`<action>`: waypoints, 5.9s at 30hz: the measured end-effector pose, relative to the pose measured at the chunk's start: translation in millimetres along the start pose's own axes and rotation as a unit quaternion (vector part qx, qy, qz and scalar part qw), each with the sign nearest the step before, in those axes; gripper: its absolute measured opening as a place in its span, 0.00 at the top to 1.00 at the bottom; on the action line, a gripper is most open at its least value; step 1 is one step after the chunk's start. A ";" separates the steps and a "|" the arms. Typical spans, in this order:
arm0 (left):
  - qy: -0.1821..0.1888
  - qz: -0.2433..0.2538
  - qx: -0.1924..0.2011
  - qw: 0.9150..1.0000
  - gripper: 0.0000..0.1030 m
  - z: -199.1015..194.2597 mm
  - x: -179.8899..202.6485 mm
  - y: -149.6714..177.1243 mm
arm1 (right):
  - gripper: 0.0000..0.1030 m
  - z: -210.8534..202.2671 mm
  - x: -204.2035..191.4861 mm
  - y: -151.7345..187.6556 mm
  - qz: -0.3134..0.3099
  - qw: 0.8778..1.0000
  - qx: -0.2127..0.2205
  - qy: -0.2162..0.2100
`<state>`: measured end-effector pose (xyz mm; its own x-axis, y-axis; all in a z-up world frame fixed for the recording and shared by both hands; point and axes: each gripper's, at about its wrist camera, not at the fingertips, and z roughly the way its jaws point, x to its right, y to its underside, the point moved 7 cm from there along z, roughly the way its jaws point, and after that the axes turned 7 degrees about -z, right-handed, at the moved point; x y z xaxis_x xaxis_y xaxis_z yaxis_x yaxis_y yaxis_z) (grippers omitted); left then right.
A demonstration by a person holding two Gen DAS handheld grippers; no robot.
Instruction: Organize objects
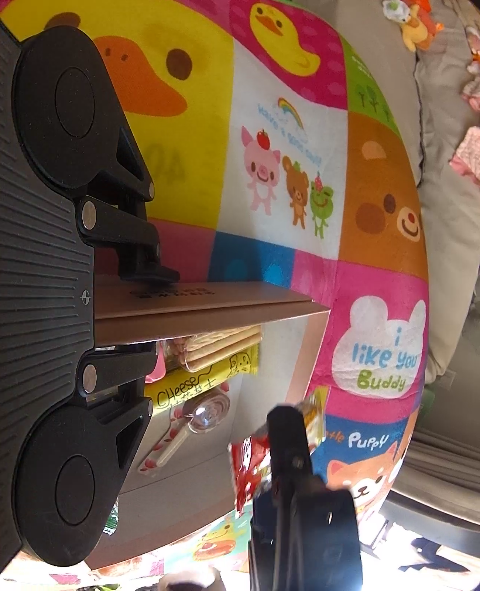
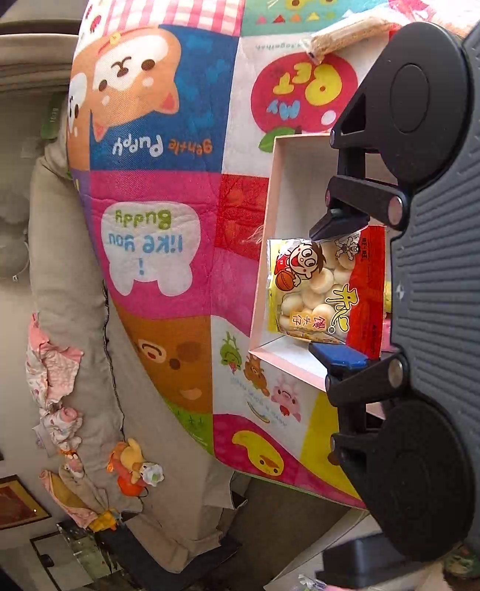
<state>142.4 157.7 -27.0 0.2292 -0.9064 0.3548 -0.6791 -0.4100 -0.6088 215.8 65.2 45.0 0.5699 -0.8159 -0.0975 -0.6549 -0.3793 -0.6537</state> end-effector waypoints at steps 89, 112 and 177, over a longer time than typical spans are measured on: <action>-0.008 -0.010 0.004 1.000 0.81 -0.3 0.2 1.6 | 0.09 -137.0 149.4 233.4 0.112 0.969 0.054 0.213; 0.000 -0.010 0.008 1.000 0.80 -1.1 -0.4 3.1 | 0.38 4.2 250.2 96.6 0.079 0.983 -0.066 0.152; 0.003 -0.017 0.004 1.000 0.80 -3.0 -1.2 4.1 | 0.67 -178.0 189.0 264.8 0.166 0.968 -0.041 0.183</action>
<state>137.3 157.4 -27.8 0.2479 -0.8917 0.3788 -0.6655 -0.4409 -0.6023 61.8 -267.1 -12.9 0.1163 -0.9932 -0.0091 -0.8175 -0.0905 -0.5687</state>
